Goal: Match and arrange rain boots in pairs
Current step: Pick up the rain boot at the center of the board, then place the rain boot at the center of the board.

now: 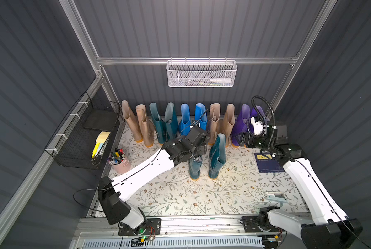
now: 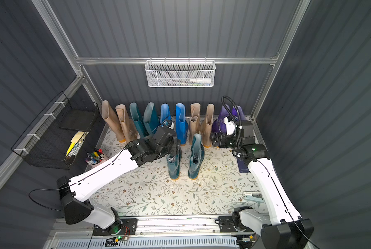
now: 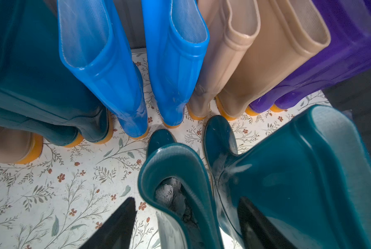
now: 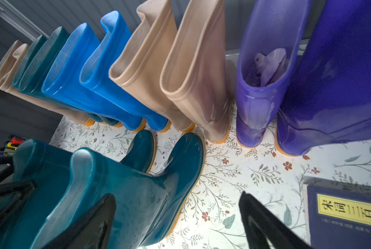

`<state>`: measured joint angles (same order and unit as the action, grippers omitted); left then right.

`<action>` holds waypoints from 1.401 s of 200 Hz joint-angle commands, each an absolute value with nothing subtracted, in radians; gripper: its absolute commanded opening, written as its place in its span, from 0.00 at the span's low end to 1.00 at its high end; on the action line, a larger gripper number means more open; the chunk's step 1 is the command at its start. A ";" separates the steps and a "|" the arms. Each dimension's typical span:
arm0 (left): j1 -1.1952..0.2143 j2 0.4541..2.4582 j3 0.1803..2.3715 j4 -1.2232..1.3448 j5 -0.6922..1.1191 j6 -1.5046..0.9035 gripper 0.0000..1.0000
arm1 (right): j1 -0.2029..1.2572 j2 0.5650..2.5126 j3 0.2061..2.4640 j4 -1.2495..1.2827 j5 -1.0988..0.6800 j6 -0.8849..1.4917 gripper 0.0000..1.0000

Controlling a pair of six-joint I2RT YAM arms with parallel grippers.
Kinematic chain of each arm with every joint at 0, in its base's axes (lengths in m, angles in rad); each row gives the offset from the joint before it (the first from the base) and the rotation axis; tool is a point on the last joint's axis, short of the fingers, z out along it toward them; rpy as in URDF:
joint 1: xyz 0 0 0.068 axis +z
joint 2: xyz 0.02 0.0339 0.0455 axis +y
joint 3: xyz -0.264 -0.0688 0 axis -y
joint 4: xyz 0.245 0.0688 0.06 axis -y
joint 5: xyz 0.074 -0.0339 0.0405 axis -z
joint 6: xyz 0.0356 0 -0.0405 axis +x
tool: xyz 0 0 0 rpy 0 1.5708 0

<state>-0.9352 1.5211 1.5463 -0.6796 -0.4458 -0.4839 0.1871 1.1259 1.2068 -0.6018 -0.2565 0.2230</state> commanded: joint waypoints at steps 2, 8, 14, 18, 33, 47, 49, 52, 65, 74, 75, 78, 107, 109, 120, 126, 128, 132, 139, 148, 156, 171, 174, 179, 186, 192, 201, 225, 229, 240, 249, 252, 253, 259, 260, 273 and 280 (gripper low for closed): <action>-0.936 1.436 1.545 -0.618 -0.465 -0.400 0.82 | 0.261 1.103 1.270 -0.697 -0.181 0.218 0.95; -0.936 1.420 1.537 -0.606 -0.472 -0.386 0.83 | 0.284 1.101 1.283 -0.718 -0.163 0.223 0.96; -0.937 1.401 1.528 -0.597 -0.483 -0.374 0.84 | 0.309 1.097 1.293 -0.734 -0.141 0.229 0.96; -0.936 1.388 1.520 -0.588 -0.490 -0.363 0.85 | 0.326 1.095 1.299 -0.742 -0.128 0.235 0.96; -0.936 1.343 1.490 -0.560 -0.512 -0.334 0.87 | 0.384 1.088 1.312 -0.763 -0.085 0.260 0.98; -0.937 1.306 1.464 -0.548 -0.533 -0.319 0.89 | 0.438 1.088 1.319 -0.769 -0.049 0.286 0.99; -0.937 1.301 1.459 -0.548 -0.536 -0.317 0.89 | 0.446 1.089 1.320 -0.770 -0.043 0.290 0.99; -0.936 1.294 1.454 -0.546 -0.539 -0.315 0.89 | 0.457 1.090 1.321 -0.769 -0.034 0.294 0.99; -0.937 1.266 1.431 -0.547 -0.553 -0.312 0.90 | 0.498 1.100 1.321 -0.767 -0.003 0.314 0.99; -0.936 1.249 1.424 -0.547 -0.557 -0.313 0.91 | 0.524 1.114 1.322 -0.766 0.014 0.325 0.99; -0.937 1.247 1.424 -0.546 -0.557 -0.313 0.91 | 0.527 1.115 1.322 -0.766 0.016 0.326 0.99; -0.936 1.241 1.391 -0.547 -0.557 -0.313 0.91 | 0.534 1.121 1.323 -0.765 0.020 0.330 0.99; -0.936 1.204 1.340 -0.573 -0.564 -0.328 0.91 | 0.590 1.168 1.306 -0.728 0.057 0.362 0.99; -0.936 1.200 1.338 -0.575 -0.566 -0.329 0.92 | 0.593 1.172 1.306 -0.723 0.058 0.364 0.99; -0.936 1.188 1.326 -0.591 -0.581 -0.340 0.93 | 0.609 1.194 1.305 -0.714 0.071 0.374 0.99; -0.937 1.180 1.320 -0.598 -0.589 -0.345 0.94 | 0.616 1.205 1.307 -0.709 0.080 0.380 0.99; -0.937 1.178 1.317 -0.599 -0.591 -0.345 0.94 | 0.618 1.206 1.307 -0.708 0.082 0.382 0.99; -0.936 1.172 1.313 -0.602 -0.594 -0.346 0.94 | 0.623 1.220 1.308 -0.708 0.088 0.387 0.99; -0.936 1.164 1.306 -0.606 -0.599 -0.349 0.94 | 0.634 1.248 1.310 -0.708 0.094 0.398 0.98; -0.937 1.151 1.297 -0.610 -0.604 -0.351 0.94 | 0.647 1.267 1.313 -0.707 0.101 0.406 0.96; -0.936 1.140 1.289 -0.611 -0.607 -0.355 0.94 | 0.658 1.282 1.317 -0.707 0.119 0.408 0.95; -0.936 1.124 1.276 -0.611 -0.620 -0.357 0.95 | 0.676 1.309 1.329 -0.719 0.151 0.414 0.87; -0.936 1.122 1.274 -0.611 -0.623 -0.357 0.96 | 0.677 1.314 1.331 -0.721 0.153 0.417 0.84; -0.937 1.119 1.272 -0.611 -0.627 -0.357 0.96 | 0.680 1.320 1.333 -0.724 0.154 0.419 0.79; -0.936 1.119 1.272 -0.613 -0.635 -0.362 0.96 | 0.685 1.326 1.332 -0.720 0.152 0.422 0.73; -0.937 1.120 1.272 -0.617 -0.640 -0.366 0.97 | 0.689 1.328 1.329 -0.716 0.149 0.424 0.69; -0.937 1.120 1.270 -0.618 -0.644 -0.368 0.97 | 0.692 1.329 1.322 -0.710 0.147 0.425 0.63; -0.936 1.121 1.270 -0.621 -0.643 -0.375 0.97 | 0.694 1.310 1.308 -0.704 0.156 0.408 0.29; -0.936 1.120 1.270 -0.621 -0.643 -0.376 0.97 | 0.694 1.305 1.306 -0.705 0.157 0.403 0.25; -0.936 1.124 1.270 -0.620 -0.641 -0.379 0.97 | 0.694 1.292 1.308 -0.706 0.160 0.383 0.11; -0.937 1.126 1.270 -0.617 -0.640 -0.382 0.97 | 0.694 1.282 1.312 -0.707 0.157 0.367 0.05; -0.936 1.127 1.270 -0.616 -0.640 -0.382 0.97 | 0.694 1.278 1.314 -0.708 0.156 0.363 0.03; -0.937 1.128 1.270 -0.616 -0.640 -0.383 0.97 | 0.694 1.277 1.315 -0.710 0.156 0.362 0.03; -0.936 1.130 1.270 -0.615 -0.638 -0.384 0.97 | 0.695 1.274 1.323 -0.712 0.152 0.353 0.00; -0.936 1.131 1.270 -0.614 -0.638 -0.384 0.97 | 0.694 1.274 1.324 -0.713 0.152 0.353 0.00; -0.937 1.138 1.272 -0.615 -0.633 -0.388 0.97 | 0.694 1.267 1.342 -0.719 0.145 0.335 0.00; -0.936 1.142 1.275 -0.615 -0.629 -0.391 0.97 | 0.694 1.263 1.350 -0.722 0.141 0.329 0.00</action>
